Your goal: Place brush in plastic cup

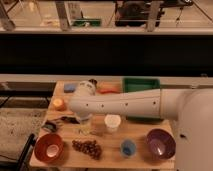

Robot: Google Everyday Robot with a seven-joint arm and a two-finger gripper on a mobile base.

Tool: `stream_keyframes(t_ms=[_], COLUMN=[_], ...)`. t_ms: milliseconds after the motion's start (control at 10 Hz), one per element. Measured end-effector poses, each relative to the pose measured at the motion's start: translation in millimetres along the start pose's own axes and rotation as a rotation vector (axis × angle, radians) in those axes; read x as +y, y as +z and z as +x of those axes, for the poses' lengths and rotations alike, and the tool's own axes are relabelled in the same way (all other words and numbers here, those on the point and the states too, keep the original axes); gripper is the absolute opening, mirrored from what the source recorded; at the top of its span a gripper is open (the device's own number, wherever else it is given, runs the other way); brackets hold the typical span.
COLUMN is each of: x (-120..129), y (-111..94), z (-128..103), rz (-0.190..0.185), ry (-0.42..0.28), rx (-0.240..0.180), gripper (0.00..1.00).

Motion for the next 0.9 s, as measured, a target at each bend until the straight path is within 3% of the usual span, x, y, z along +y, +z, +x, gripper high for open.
stream_keyframes(t_ms=[300, 600, 900], x=[-14.8, -19.4, -25.9], y=[11.6, 30.4, 45.0], z=[10.8, 13.0, 2.3], rz=[0.022, 0.028, 0.020], ry=[0.048, 0.066, 0.055], rx=[-0.086, -0.121, -0.127], gripper=[0.80, 0.78, 0.51])
